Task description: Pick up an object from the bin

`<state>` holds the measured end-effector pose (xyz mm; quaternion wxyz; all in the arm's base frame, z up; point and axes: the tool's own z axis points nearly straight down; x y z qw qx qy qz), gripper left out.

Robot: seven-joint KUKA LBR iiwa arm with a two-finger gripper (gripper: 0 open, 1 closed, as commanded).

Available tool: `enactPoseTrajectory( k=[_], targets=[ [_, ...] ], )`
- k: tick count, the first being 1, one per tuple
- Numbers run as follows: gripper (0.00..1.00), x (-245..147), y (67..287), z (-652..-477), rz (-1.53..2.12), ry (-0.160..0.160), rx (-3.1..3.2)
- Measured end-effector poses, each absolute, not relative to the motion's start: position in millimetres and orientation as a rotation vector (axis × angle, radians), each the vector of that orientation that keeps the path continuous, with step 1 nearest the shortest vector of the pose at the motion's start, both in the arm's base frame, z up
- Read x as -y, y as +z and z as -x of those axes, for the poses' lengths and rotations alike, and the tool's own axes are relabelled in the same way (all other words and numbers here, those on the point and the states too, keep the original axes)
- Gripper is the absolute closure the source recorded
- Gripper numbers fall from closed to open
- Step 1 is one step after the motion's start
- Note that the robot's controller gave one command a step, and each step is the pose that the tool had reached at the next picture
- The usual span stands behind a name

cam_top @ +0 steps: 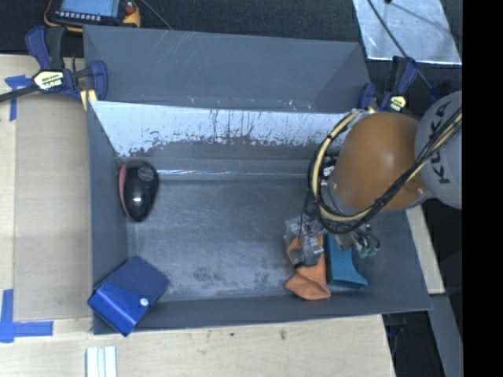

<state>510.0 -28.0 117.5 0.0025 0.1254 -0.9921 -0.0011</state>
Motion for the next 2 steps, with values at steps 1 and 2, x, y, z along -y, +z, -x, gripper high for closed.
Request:
enactPoseTrajectory(
  k=[1,2],
  targets=[
    [1.0,34.2,139.5,-519.4,-0.419,0.005,3.128],
    [1.0,32.2,156.5,-512.3,-0.426,-0.004,3.103]
  ],
)
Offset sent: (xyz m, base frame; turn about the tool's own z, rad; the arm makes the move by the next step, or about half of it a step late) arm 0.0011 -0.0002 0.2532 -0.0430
